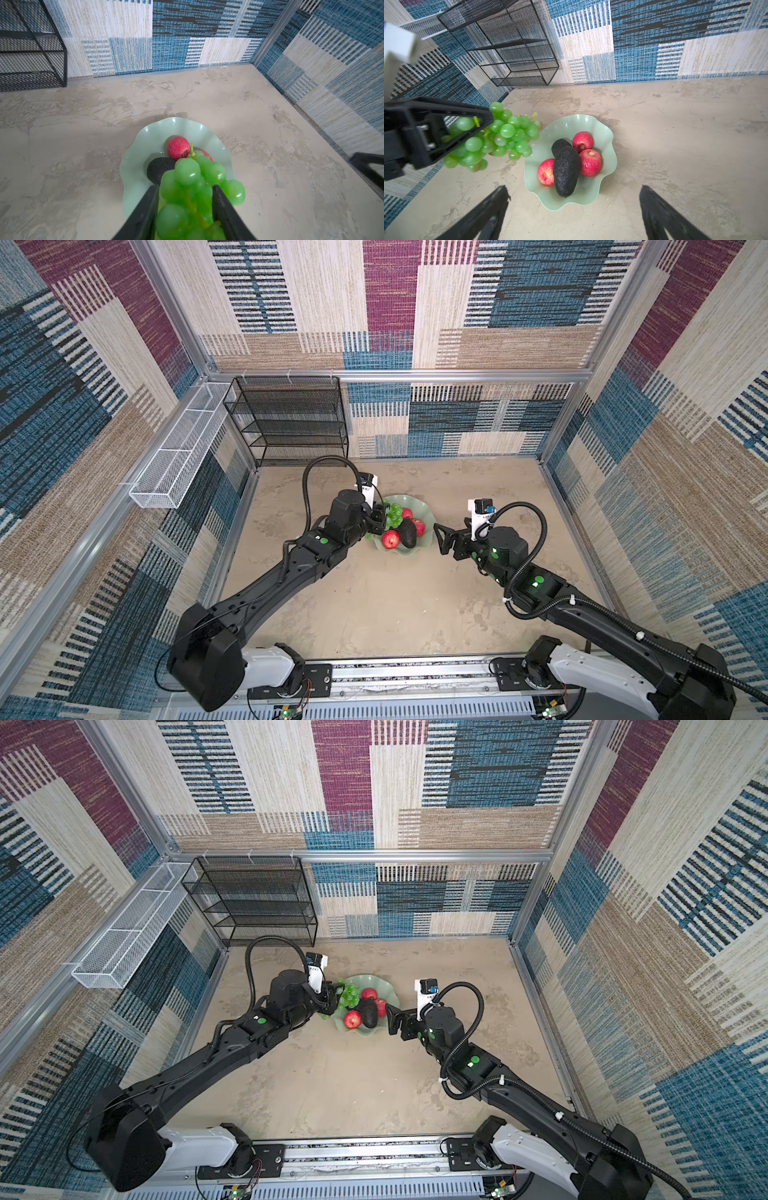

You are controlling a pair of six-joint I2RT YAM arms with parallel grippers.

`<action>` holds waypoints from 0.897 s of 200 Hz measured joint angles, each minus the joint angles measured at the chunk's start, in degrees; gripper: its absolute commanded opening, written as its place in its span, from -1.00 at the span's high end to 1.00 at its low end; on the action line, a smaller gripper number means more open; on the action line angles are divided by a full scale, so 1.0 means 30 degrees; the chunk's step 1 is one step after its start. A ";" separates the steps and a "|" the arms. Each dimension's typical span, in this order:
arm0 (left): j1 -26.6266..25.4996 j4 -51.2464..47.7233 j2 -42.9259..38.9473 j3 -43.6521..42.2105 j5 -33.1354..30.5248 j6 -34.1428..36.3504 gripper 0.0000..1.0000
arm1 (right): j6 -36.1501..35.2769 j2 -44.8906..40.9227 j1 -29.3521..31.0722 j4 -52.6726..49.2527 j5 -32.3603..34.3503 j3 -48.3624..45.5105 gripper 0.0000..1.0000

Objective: Place and organize the fake fruits in the fruit bowl
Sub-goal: 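Lift the grapes and carry them over the bowl with the left gripper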

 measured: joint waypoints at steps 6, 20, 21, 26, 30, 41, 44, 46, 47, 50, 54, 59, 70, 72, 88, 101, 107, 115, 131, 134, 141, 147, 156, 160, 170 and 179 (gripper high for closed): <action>0.0095 0.0328 0.0517 0.0044 0.0138 0.0007 0.08 | 0.0000 -0.0073 0.0000 -0.0051 0.0015 0.0000 -1.00; 0.0277 0.1239 0.1676 0.0080 0.0481 0.0000 0.08 | 0.0000 -0.0233 0.0000 -0.0197 0.0058 0.0000 -1.00; 0.0284 0.1348 0.1792 0.0080 0.0510 0.0000 0.08 | 0.0000 -0.0248 0.0000 -0.0204 0.0058 0.0000 -1.00; 0.0342 0.1756 0.2229 0.0080 0.0597 -0.0007 0.08 | 0.0000 -0.0321 -0.0007 -0.0277 0.0109 0.0000 -1.00; 0.0393 0.2084 0.2543 0.0080 0.0634 -0.0007 0.08 | 0.0000 -0.0364 -0.0007 -0.0328 0.0146 0.0000 -1.00; 0.0525 0.2951 0.3526 0.0080 0.0998 -0.0022 0.07 | 0.0000 -0.0546 -0.0015 -0.0525 0.0211 0.0000 -1.00; 0.0554 0.3184 0.3781 0.0080 0.1035 -0.0029 0.07 | -0.0007 -0.0605 -0.0015 -0.0561 0.0233 0.0000 -1.00; 0.0590 0.3366 0.3978 0.0087 0.1049 -0.0036 0.07 | -0.0007 -0.0641 -0.0015 -0.0605 0.0262 0.0000 -1.00; 0.0612 0.3490 0.4095 0.0087 0.1071 -0.0036 0.07 | -0.0007 -0.0656 -0.0015 -0.0619 0.0277 0.0000 -1.00; 0.0648 0.3738 0.4342 0.0102 0.1115 -0.0044 0.06 | -0.0007 -0.0707 -0.0015 -0.0670 0.0306 0.0000 -1.00; 0.0670 0.4000 0.4648 0.0124 0.1231 -0.0066 0.06 | -0.0007 -0.0765 -0.0015 -0.0707 0.0328 0.0000 -1.00; 0.0750 0.4401 0.5115 0.0189 0.1435 -0.0080 0.06 | -0.0007 -0.0852 -0.0015 -0.0743 0.0357 0.0000 -1.00; 0.0874 0.4918 0.6040 0.0415 0.1661 -0.0102 0.00 | -0.0007 -0.0991 -0.0015 -0.0809 0.0466 -0.0007 -1.00; 0.0882 0.4969 0.6164 0.0452 0.1719 -0.0109 -0.01 | -0.0007 -0.1005 -0.0015 -0.0816 0.0488 -0.0015 -1.00; 0.1064 0.5559 0.7227 0.0721 0.2266 -0.0262 -0.15 | 0.0000 -0.1173 -0.0015 -0.0940 0.0597 -0.0051 -1.00; 0.1180 0.5901 0.7817 0.0838 0.2827 -0.0393 -0.28 | 0.0000 -0.1253 -0.0015 -0.1064 0.0692 -0.0080 -1.00; 0.1253 0.6003 0.7992 0.0845 0.3075 -0.0459 -0.34 | 0.0000 -0.1282 -0.0015 -0.1107 0.0721 -0.0087 -1.00; 0.1282 0.6149 0.8167 0.0852 0.3439 -0.0517 -0.41 | 0.0000 -0.1297 -0.0022 -0.1158 0.0787 -0.0095 -1.00; 0.1319 0.6302 0.8357 0.0896 0.4000 -0.0605 -0.49 | 0.0000 -0.1290 -0.0029 -0.1217 0.0809 -0.0095 -1.00; 0.1319 0.6302 0.8371 0.0911 0.4073 -0.0605 -0.50 | 0.0000 -0.1275 -0.0029 -0.1224 0.0809 -0.0095 -1.00; 0.1311 0.6288 0.8400 0.0969 0.4306 -0.0605 -0.53 | 0.0000 -0.1231 -0.0029 -0.1224 0.0809 -0.0095 -0.99; 0.1319 0.6288 0.8437 0.1042 0.4495 -0.0605 -0.59 | 0.0000 -0.1173 -0.0029 -0.1224 0.0816 -0.0095 -1.00; 0.1319 0.6266 0.8502 0.1217 0.4641 -0.0597 -0.70 | 0.0000 -0.1056 -0.0029 -0.1224 0.0809 -0.0095 -1.00; 0.1319 0.6222 0.8546 0.1290 0.4772 -0.0590 -0.76 | 0.0000 -0.0998 -0.0036 -0.1224 0.0809 -0.0095 -1.00; 0.1333 0.6135 0.8641 0.1494 0.5071 -0.0590 -0.83 | 0.0000 -0.0889 -0.0036 -0.1224 0.0801 -0.0095 -1.00; 0.1333 0.6076 0.8735 0.1632 0.5355 -0.0590 -0.84 | -0.0007 -0.0816 -0.0051 -0.1224 0.0787 -0.0095 -1.00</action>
